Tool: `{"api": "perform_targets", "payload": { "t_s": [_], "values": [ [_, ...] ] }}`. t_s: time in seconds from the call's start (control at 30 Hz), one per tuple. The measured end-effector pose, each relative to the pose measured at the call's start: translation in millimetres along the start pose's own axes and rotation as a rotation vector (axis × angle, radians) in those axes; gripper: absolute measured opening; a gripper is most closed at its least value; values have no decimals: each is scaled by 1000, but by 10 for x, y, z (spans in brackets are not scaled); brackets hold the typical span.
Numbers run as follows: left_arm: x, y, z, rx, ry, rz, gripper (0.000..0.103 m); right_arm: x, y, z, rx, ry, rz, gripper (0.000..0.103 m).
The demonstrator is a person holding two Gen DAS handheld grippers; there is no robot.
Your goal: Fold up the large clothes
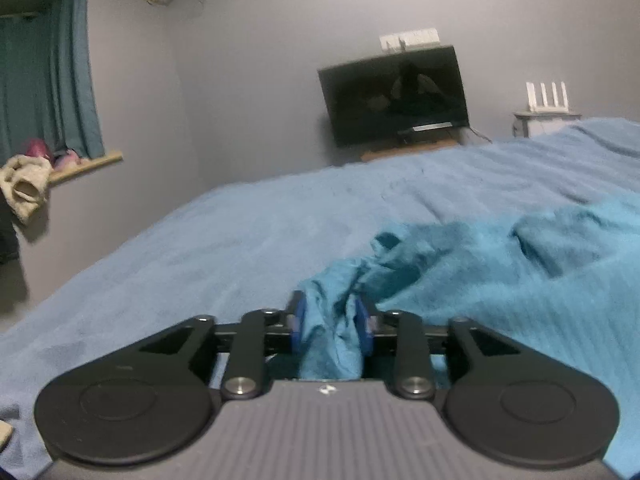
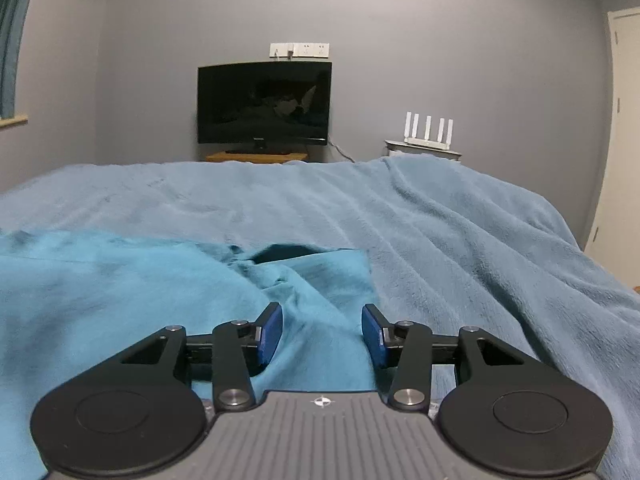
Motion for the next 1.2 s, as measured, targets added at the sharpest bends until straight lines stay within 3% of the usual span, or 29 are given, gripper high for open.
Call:
{"api": "perform_targets", "payload": {
  "t_s": [0.03,0.1,0.17,0.23,0.33,0.4,0.43,0.53,0.6,0.77,0.87,0.97,1.1,1.2],
  "values": [
    [-54,58,25,-31,3,-11,49,-10,105,65,-31,-4,-18,47],
    [-153,248,110,-56,34,-53,58,-33,313,237,-114,-4,-48,47],
    [-231,495,174,-18,90,-81,69,-31,416,468,-178,51,-68,47],
    [-244,719,167,125,148,-47,71,-13,413,710,-213,168,-58,47],
    [-108,916,22,424,218,114,71,127,322,865,-147,295,-20,45],
    [58,994,-128,524,201,215,71,244,263,783,-68,278,28,40],
    [164,1006,-227,539,148,262,71,312,257,701,-28,255,52,40],
    [501,1102,-386,453,-86,239,73,509,217,376,114,174,150,39],
    [593,1140,-360,396,-144,240,76,615,230,143,175,96,199,38],
    [589,1321,112,345,-46,298,80,627,438,57,202,58,207,37],
    [600,1481,323,260,-44,300,81,559,716,1,168,-50,144,39],
    [560,1642,674,212,80,293,81,428,996,-198,112,-158,105,40],
    [494,1656,900,218,215,292,83,318,1388,-512,26,-203,81,44],
    [562,1571,780,233,178,333,83,382,1616,-758,34,-174,102,49]
  ]
}}
Point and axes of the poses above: each gripper's, at about its wrist camera, not at the fingertips, and y roughly against the way its jaws point, z to its left, x to its underside, the point moved 3 cm from there along -y, roughly the way its jaws point, and after that the axes turned 12 degrees about -x, right-handed, at the moved point
